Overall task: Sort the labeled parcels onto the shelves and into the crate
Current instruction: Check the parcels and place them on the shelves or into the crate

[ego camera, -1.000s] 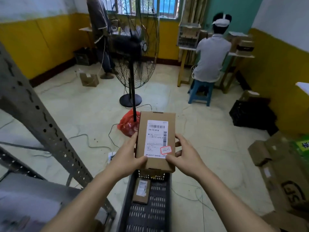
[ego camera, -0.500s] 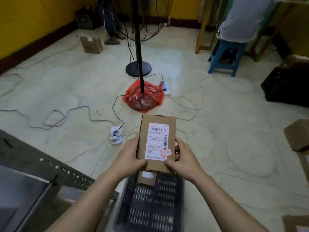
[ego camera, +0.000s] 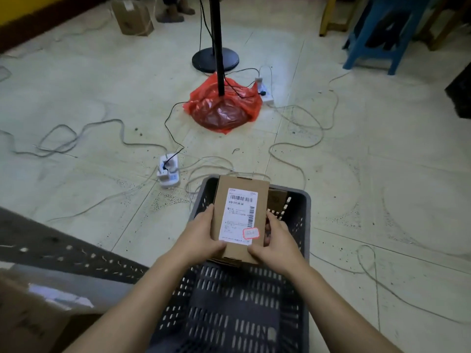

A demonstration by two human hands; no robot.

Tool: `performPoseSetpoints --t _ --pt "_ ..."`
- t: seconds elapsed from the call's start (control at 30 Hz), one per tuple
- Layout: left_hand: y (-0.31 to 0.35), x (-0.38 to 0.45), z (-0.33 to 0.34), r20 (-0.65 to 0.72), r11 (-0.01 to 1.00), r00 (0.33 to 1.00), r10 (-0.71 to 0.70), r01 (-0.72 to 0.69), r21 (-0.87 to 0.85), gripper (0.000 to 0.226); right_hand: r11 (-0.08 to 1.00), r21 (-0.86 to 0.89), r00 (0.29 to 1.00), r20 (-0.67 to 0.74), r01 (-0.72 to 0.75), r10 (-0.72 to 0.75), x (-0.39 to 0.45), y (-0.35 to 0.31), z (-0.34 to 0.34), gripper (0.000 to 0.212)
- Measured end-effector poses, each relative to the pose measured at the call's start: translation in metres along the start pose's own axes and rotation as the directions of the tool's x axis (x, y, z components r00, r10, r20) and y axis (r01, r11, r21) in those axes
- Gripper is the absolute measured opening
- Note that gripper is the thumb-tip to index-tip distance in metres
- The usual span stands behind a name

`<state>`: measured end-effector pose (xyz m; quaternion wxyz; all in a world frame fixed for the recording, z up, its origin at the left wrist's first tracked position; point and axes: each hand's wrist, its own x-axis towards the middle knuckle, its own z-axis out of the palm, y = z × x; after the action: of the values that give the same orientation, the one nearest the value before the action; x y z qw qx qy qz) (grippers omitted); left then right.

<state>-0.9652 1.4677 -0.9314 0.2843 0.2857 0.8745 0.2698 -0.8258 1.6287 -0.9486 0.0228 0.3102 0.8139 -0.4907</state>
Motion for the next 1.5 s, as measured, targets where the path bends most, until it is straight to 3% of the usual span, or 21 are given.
performPoseSetpoints --t 0.4,0.63,1.07,1.5 --pt "-0.096 0.058 0.082 0.059 0.994 0.994 -0.094 0.089 0.068 0.068 0.994 -0.055 0.995 0.022 -0.091 0.092 0.061 0.091 0.091 0.088" --pt "-0.122 0.084 0.105 0.06 0.978 0.988 -0.145 0.134 0.158 0.098 0.99 -0.062 0.992 0.008 -0.124 0.124 0.093 0.116 0.122 0.084" --pt "-0.147 0.103 0.142 0.031 0.944 0.986 -0.164 0.148 0.295 0.078 0.987 -0.048 0.987 0.04 -0.151 0.153 0.119 0.15 0.155 0.086" --pt "-0.161 0.114 0.158 0.045 0.954 0.987 -0.154 0.137 0.266 0.054 0.986 -0.079 0.985 0.08 -0.147 0.153 0.124 0.164 0.17 0.096"
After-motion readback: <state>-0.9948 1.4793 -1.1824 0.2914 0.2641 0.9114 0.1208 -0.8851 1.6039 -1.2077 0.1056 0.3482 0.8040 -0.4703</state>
